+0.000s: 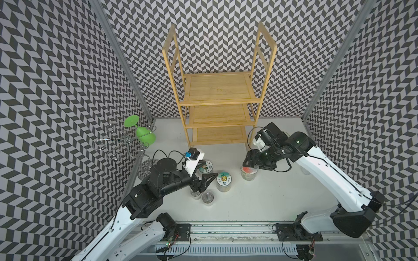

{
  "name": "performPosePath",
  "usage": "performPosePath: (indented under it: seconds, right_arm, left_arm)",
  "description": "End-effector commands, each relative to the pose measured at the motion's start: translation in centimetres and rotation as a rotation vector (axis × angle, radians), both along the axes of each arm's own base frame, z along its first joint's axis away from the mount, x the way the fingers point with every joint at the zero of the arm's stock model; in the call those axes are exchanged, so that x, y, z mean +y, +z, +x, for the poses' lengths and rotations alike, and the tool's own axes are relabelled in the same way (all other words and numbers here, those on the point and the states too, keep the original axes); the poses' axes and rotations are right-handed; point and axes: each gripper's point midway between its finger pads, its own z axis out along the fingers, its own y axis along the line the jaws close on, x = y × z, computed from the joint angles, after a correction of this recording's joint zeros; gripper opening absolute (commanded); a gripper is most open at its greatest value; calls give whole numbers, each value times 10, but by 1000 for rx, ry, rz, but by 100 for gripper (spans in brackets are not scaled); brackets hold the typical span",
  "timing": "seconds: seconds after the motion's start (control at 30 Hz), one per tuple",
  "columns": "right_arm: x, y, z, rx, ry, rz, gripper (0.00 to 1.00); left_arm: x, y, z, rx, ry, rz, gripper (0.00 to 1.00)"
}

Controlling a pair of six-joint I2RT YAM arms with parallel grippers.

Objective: Place the seed container on the shelf
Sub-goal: Pick up the seed jar at the center of the board.

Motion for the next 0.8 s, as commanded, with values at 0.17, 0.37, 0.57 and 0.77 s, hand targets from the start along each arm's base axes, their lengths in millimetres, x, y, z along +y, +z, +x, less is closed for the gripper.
performPosePath:
  seconds: [0.17, 0.37, 0.57, 0.77]
  right_arm:
    - [9, 11, 0, 15, 43, 72, 64]
    - [16, 14, -5, 45, 73, 111, 63]
    - [20, 14, -10, 70, 95, 134, 63]
    - [22, 15, -11, 76, 108, 146, 63]
  left_arm:
    - [-52, -19, -7, -224, -105, 154, 89]
    - [-59, -16, -1, -331, -60, 102, 94]
    - [-67, -25, 6, -377, -44, 80, 100]
    - [-78, -25, 6, -376, -66, 55, 100]
